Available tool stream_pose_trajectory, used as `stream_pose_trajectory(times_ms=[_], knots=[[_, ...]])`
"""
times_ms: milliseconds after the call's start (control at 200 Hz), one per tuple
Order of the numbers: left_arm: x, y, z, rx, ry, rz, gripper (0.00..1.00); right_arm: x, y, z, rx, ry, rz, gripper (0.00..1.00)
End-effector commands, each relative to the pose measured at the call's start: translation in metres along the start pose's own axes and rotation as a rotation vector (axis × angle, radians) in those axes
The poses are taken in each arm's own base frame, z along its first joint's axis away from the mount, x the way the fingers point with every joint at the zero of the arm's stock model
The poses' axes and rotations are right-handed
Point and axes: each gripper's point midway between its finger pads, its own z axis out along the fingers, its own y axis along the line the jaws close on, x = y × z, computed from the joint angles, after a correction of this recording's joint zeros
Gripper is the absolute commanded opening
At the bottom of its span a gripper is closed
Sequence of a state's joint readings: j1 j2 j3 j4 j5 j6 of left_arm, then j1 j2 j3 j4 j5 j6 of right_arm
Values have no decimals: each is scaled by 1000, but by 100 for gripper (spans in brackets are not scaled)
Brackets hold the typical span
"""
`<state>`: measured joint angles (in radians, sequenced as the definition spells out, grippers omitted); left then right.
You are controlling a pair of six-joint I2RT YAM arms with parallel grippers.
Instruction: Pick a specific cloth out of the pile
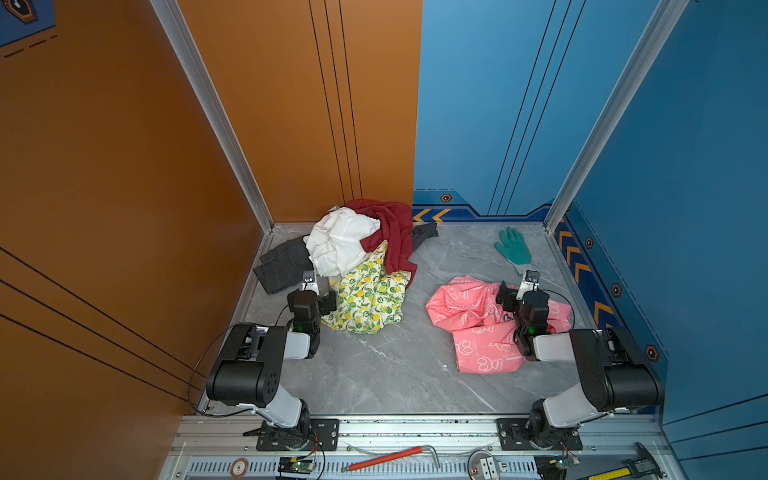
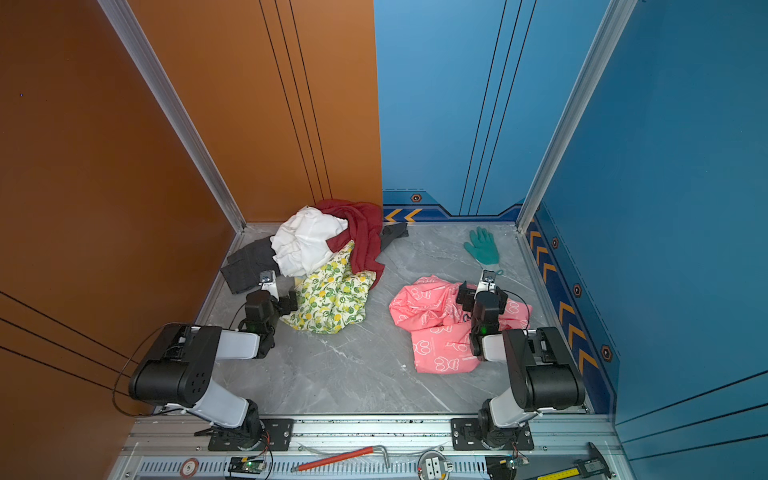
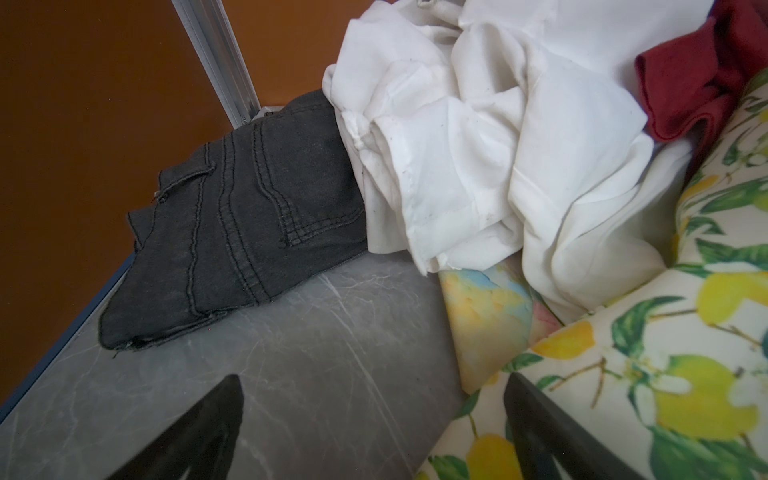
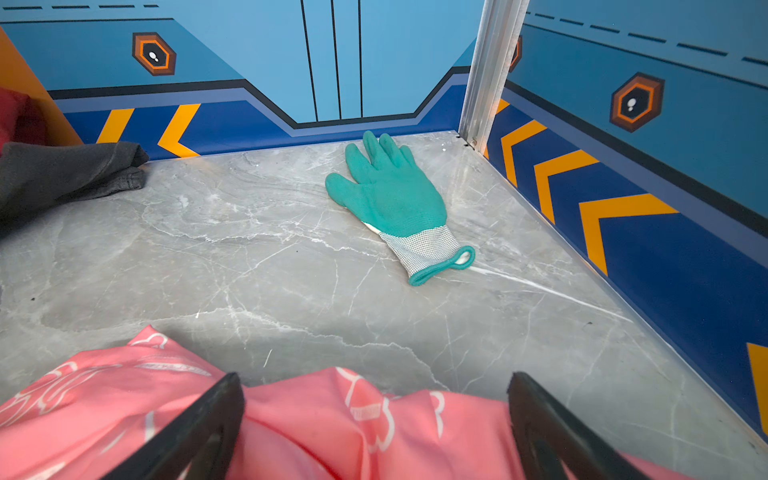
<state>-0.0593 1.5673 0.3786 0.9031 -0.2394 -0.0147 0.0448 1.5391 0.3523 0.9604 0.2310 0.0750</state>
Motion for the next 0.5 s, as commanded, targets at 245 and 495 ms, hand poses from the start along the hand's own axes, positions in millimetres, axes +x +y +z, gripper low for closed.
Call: stream_pose_trajectory(times_ms=[245,495], knots=[[-7,4,-1,-21,-27,2,98,7,7,3,-38,37,-18,100],[-7,4,-1,-18,-27,4,98,7,9,5,-59,46,-18,100]])
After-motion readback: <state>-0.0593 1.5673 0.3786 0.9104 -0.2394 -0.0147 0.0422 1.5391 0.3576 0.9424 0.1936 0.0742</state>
